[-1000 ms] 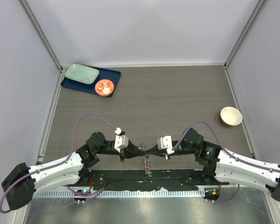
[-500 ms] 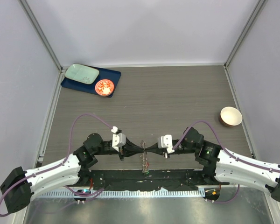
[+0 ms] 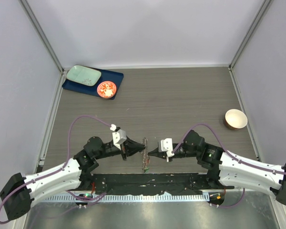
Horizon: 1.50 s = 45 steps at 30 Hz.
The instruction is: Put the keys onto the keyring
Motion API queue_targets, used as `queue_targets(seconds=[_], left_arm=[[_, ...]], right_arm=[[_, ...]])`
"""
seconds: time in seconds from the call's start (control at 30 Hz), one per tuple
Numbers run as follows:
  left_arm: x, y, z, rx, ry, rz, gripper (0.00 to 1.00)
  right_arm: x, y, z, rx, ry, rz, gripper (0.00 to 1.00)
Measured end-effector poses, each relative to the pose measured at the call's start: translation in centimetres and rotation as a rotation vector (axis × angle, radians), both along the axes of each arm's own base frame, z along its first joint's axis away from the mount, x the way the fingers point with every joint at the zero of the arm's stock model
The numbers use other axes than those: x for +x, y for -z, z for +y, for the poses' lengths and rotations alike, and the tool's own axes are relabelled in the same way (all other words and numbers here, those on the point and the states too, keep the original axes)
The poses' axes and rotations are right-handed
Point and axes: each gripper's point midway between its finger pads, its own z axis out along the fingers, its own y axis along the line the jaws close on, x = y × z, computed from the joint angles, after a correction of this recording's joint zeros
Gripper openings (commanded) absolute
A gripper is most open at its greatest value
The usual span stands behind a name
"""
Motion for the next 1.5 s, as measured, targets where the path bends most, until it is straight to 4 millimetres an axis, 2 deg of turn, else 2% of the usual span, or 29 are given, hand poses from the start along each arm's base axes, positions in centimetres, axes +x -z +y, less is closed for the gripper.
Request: queue_targets(seconds=[0.2,0.33,0.63,0.8,1.0,1.13,1.27,1.37,1.5], left_arm=[[0.5,0.6,-0.1,0.014,-0.023,0.034,0.0],[1.0,0.6,-0.1,0.012,-0.046,0.027,0.0],[4.2,3.2,0.3,0.099,-0.176,0.014,0.0],[6.9,2.2,2.7,0.109,-0.316,-0.009,0.0],[6.7,-0.6,6.8,0.08,-0.469,-0.026,0.0],[6.9,-1.1,9.0,0.099,-0.57,0.02,0.0],[7.9,0.2,9.2,0.236,-0.62,0.099,0.0],[9.3,2.4,8.1,0.386,-0.615,0.151,0.0],[10.9,6.4,5.8,0.524,-0.566,0.192,0.0]], right_arm=[[0.2,0.4,0.1,-0.012,0.006,0.006,0.01],[1.1,0.4,-0.1,-0.013,0.064,0.01,0.01],[5.5,-1.1,-1.7,0.047,0.37,0.023,0.01],[7.9,-2.4,-3.5,0.103,0.545,0.012,0.01],[9.6,-2.7,-5.9,0.179,0.703,-0.003,0.01],[10.2,-3.0,-6.4,0.202,0.748,0.0,0.01],[10.4,-3.2,-6.7,0.221,0.767,0.0,0.01],[10.4,-3.2,-7.1,0.235,0.782,0.002,0.01],[10.4,-3.3,-7.8,0.262,0.806,0.007,0.01]])
